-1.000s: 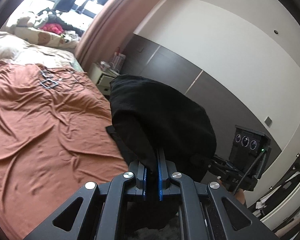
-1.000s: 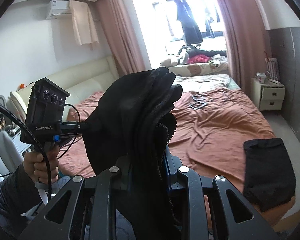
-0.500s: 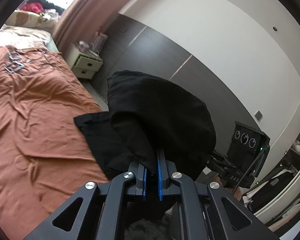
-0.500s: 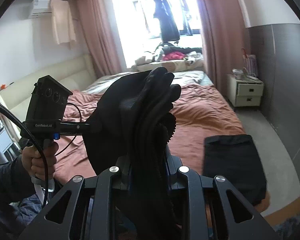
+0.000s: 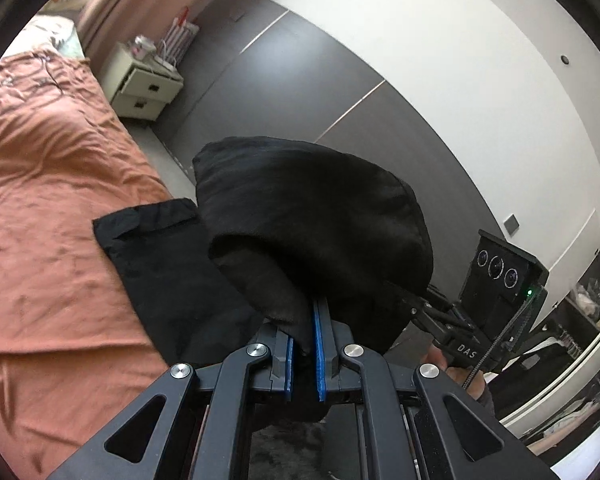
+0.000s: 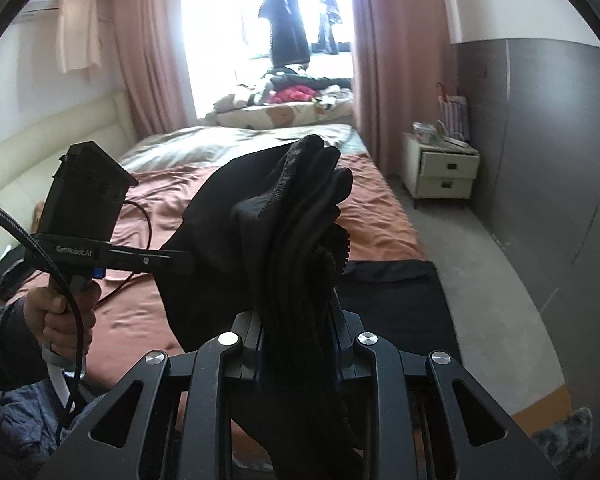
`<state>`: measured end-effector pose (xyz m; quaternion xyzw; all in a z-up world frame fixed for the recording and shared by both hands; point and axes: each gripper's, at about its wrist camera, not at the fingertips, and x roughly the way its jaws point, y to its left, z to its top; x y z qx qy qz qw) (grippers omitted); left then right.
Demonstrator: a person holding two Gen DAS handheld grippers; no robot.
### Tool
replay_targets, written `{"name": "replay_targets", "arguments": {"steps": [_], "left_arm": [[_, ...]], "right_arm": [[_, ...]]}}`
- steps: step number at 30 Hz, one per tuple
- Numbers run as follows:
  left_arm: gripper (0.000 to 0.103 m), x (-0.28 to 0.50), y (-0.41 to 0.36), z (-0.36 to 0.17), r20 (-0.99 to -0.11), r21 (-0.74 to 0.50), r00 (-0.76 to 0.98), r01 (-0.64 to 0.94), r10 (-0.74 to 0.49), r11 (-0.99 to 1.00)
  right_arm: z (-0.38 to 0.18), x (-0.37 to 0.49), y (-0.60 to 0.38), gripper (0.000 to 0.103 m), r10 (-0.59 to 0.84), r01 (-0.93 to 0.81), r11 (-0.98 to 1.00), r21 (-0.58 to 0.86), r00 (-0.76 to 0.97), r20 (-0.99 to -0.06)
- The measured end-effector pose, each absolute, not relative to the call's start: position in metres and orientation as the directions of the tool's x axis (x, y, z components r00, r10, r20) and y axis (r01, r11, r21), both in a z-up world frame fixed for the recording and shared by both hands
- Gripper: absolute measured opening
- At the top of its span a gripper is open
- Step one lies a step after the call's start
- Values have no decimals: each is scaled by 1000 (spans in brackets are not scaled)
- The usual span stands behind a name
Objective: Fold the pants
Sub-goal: 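Lower the shorts onto the bed corner with both tools, folding them over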
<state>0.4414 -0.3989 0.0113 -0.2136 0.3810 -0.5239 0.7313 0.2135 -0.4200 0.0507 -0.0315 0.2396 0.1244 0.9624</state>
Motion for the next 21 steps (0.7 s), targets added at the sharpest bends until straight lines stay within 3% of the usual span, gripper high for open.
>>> {"name": "replay_targets", "arguments": {"steps": [13,21], "left_arm": [[9,501,-440,-60,-409,-765,83,511,-909,391],[9,523,-447,-75,-405,-774,78,502,-911,387]], "right_arm": [[35,259,-379,21,145,-195,981,-21,791,-595],[38,264,-372,21,133,-171,985,-3,776,-617]]}}
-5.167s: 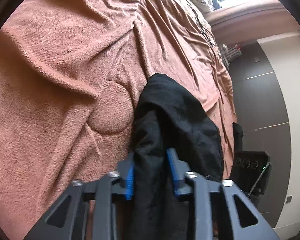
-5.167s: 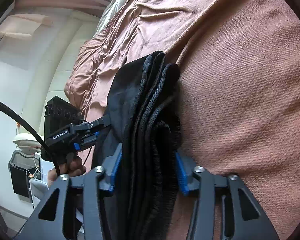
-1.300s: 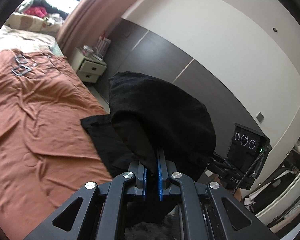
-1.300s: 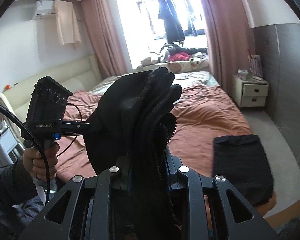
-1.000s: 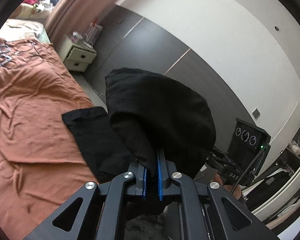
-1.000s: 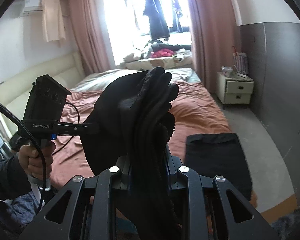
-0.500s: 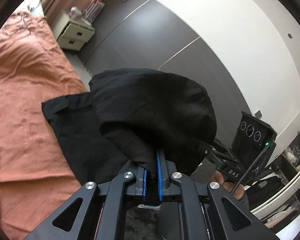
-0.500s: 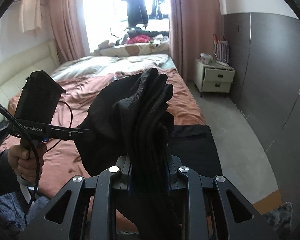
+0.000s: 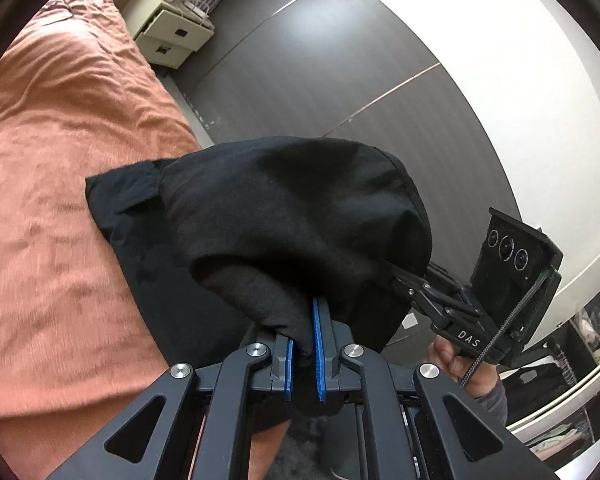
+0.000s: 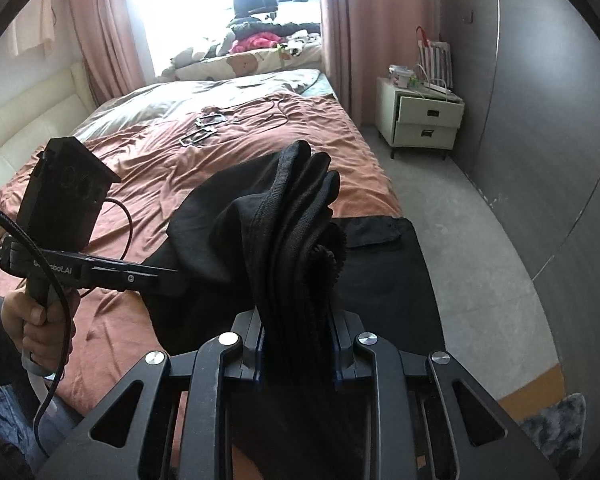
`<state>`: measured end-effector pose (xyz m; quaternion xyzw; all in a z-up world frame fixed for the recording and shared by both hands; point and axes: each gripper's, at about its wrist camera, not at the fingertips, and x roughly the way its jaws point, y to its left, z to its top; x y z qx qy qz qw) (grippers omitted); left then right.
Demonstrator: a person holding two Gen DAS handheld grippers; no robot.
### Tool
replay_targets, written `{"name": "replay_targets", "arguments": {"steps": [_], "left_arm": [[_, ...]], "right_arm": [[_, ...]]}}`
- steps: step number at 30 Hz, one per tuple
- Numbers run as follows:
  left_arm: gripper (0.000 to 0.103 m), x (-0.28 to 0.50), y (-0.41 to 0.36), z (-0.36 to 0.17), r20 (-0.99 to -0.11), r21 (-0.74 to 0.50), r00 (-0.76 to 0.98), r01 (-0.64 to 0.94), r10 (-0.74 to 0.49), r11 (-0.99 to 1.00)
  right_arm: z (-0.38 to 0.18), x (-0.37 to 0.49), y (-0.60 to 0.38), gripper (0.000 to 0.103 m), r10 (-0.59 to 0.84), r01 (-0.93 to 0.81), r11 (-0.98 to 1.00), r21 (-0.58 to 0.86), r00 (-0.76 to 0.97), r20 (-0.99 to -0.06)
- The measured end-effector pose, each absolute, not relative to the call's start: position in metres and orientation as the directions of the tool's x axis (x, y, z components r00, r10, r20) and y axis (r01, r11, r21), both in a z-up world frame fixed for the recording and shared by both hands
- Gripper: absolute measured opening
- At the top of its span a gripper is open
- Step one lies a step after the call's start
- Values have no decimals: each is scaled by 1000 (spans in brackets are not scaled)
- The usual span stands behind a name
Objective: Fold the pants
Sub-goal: 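Lower the shorts onto the bed corner with both tools, folding them over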
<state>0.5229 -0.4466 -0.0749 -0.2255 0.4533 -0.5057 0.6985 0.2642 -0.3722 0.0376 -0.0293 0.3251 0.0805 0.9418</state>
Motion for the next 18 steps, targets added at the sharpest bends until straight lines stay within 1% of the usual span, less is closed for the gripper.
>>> {"name": "replay_targets", "arguments": {"steps": [3,4,5,6,7,9,12,18], "left_arm": [[9,530,-450,-75,-406,-758,104,518,-908,398],[10,533,-453,-77,-428,-739,126,522,-895,426],[14,538,-456,-82,-457,-723,141,516,-878,459],[31,544,-458,-90,-483,-724,134,494,-865,481],[45,550,-459,-101,-508,-734,120,458,-853,501],[46,560,-453,-117,-522,-758,110,395,-846,519],[46,570,-442,-129,-524,-776,106,349,-845,525],[46,589,-434,-135,-505,-798,124,310,-854,517]], "right_arm": [[43,263,-373,21,118,-165,986,-22,784,-609],[42,263,-371,24,107,-162,986,-38,790,-603],[39,266,-370,35,77,-143,988,-62,792,-606],[31,272,-372,41,42,-113,991,-75,782,-622],[24,278,-372,46,1,-73,994,-85,767,-642],[17,279,-376,46,-39,-10,998,-70,750,-660],[14,260,-378,46,0,7,1000,8,762,-648],[5,215,-378,46,64,19,992,121,762,-644]]}}
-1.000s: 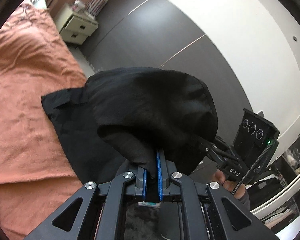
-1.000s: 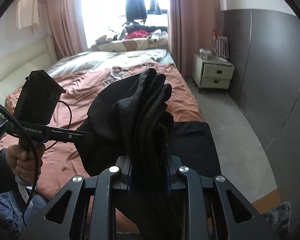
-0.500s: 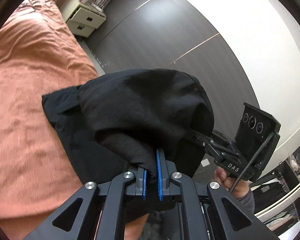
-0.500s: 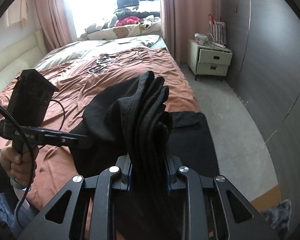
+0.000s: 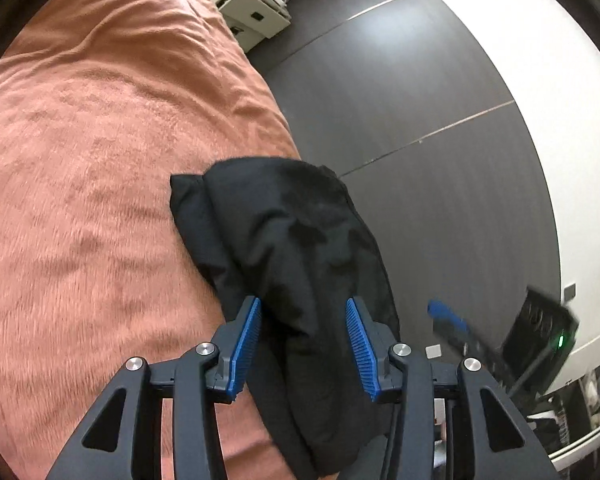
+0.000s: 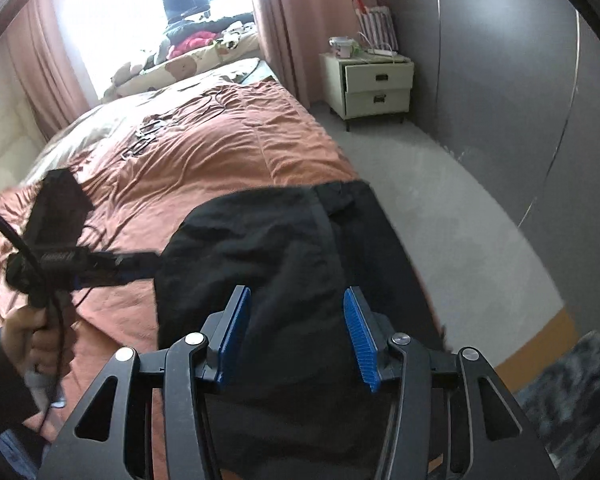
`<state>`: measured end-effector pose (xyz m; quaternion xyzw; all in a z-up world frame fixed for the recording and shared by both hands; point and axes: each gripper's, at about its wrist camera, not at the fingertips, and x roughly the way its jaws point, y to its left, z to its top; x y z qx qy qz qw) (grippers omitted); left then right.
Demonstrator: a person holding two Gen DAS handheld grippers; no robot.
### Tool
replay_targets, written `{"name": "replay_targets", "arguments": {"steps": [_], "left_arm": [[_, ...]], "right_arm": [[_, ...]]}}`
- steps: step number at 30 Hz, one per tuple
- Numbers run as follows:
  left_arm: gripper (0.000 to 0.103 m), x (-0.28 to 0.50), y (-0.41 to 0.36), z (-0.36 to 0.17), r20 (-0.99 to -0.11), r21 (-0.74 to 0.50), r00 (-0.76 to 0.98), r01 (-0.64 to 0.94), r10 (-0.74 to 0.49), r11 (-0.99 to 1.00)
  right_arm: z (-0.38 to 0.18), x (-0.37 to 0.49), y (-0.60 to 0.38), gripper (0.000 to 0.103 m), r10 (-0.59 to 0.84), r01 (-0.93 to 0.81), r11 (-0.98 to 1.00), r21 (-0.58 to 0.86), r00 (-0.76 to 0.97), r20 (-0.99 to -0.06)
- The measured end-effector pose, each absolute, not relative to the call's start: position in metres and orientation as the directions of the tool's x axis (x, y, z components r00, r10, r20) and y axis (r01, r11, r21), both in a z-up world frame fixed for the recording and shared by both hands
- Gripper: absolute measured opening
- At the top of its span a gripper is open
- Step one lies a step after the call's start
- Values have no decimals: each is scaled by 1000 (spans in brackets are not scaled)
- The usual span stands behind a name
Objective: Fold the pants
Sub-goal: 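Lower the shorts onto the bed corner with both tools, folding them over, then open both tools to release the folded shorts and pull back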
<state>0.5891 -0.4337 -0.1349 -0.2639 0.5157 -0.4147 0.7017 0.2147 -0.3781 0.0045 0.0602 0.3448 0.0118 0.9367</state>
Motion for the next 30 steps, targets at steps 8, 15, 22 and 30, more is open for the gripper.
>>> {"name": "replay_targets", "arguments": {"steps": [8,15,22,30], "left_arm": [[46,621,-449,-146,-518,-811,90,265,-851,521],[17,633,-446,-147,-520,-805,143,246,-842,540],[17,648,-434,-142,-565,-753,214,260,-796,605],[18,642,-418,-112,-613,-675,260,319,-746,666]], "right_arm": [[-6,152,-390,46,145,6,973,231,766,-626],[-33,143,-417,37,156,47,958,284,745,-649],[-54,87,-439,37,105,117,959,256,695,-711],[-34,27,-475,37,91,179,935,305,711,-697]]}}
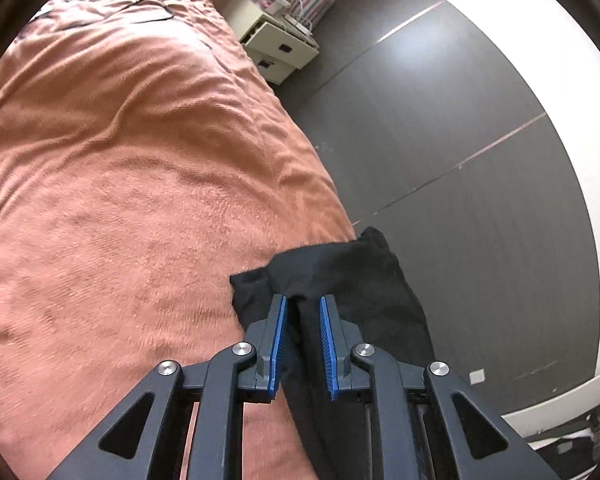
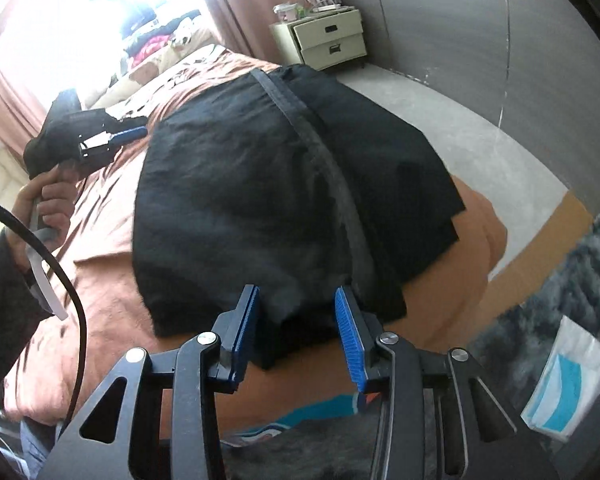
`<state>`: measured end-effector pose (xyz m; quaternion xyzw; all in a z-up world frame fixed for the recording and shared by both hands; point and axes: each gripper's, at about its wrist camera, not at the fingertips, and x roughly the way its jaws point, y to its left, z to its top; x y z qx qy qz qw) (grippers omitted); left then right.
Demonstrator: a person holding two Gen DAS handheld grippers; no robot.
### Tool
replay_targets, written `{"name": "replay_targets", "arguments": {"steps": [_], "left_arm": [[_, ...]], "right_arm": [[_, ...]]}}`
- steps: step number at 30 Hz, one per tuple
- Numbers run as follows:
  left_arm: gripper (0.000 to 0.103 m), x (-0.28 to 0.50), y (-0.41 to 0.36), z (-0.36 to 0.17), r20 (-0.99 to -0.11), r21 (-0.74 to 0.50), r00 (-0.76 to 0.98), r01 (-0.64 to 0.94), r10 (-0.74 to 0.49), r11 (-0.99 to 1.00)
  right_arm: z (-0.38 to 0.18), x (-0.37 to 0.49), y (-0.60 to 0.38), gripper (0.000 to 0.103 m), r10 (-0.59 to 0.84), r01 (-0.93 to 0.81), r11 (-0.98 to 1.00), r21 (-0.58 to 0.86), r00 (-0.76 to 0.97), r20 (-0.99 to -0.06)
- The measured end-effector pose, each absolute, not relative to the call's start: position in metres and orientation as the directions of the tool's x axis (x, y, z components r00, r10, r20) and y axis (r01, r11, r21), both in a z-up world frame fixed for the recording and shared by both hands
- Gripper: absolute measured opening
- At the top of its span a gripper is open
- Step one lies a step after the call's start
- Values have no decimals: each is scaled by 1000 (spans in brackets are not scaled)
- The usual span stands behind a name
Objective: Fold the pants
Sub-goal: 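Open both tools to release the folded shorts and pull back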
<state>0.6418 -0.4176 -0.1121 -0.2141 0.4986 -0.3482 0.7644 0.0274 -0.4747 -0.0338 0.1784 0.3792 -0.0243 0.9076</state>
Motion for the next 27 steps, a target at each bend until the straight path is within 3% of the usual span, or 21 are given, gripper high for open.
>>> {"name": "replay_targets", "arguments": {"steps": [6,8,11,15,21,25,27], "left_arm": [[34,617,-411,-89,-649,-600,284,379,-706,704],[39,609,-407,-81,-647,-593,290,390,-705,705],[46,596,-401,-70,-655,-571,300,404,-694,714],[68,576,-388,-55,-648,-556,319,423,-692,716],[80,539,-365,-26,-642,-516,338,474,-688,714],[91,515,-346,-8,-635,-473,373,506,-677,722],[93,502,-338,0,-634,-452,379,526,-674,721]], "right_arm": [[-12,-1,-486,39,82,199,926,320,722,-687],[-1,-9,-484,53,67,210,926,314,727,-683],[13,-16,-473,60,53,210,929,304,739,-671],[34,-31,-471,78,26,225,929,294,753,-658],[56,-42,-450,86,7,228,932,281,765,-644],[61,-43,-427,103,0,230,932,280,773,-635],[57,-46,-415,103,-3,233,930,284,778,-628]]}}
